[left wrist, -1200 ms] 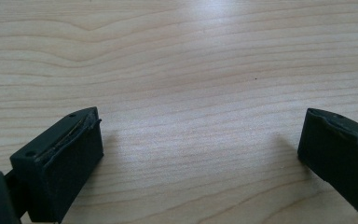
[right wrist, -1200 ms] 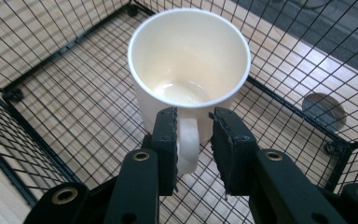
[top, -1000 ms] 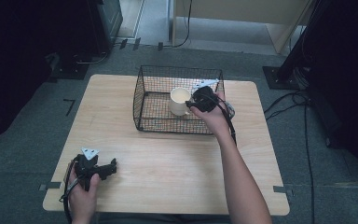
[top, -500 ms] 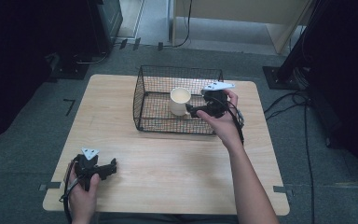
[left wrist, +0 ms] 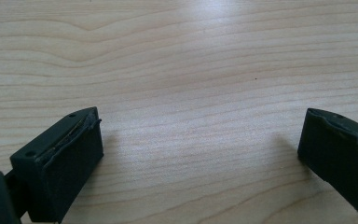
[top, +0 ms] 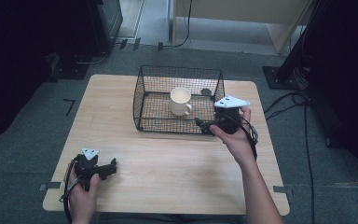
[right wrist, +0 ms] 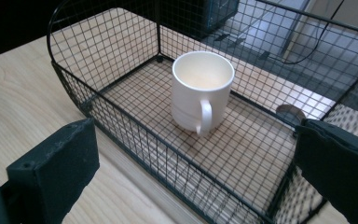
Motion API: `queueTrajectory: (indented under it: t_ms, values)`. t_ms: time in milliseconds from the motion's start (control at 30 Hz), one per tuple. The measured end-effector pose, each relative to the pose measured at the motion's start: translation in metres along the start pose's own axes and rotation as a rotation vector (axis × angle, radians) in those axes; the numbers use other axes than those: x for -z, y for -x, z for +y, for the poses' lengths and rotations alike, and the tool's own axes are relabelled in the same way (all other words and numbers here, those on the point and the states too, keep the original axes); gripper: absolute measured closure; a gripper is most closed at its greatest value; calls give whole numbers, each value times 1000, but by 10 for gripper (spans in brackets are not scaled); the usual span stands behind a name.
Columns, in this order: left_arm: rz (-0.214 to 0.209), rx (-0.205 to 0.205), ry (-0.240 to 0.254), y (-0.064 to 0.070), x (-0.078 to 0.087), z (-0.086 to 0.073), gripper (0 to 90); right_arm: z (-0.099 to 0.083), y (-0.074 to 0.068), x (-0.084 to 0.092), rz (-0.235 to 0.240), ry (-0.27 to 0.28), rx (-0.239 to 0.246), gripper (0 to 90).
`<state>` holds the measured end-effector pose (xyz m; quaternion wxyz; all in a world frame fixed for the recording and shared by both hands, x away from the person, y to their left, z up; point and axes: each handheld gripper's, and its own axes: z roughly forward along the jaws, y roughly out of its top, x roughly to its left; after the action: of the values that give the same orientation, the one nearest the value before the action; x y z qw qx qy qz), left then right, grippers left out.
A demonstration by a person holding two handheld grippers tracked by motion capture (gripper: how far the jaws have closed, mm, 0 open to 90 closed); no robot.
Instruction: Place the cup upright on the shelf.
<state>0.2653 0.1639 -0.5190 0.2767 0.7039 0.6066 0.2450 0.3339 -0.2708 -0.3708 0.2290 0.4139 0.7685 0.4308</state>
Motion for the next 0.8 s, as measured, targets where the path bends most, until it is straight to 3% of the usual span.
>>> queueTrajectory:
  t_ms: [800]
  values:
    - [0,-3,-2,0,0,0,0,-98,34,50,-113,-30,-107,3]
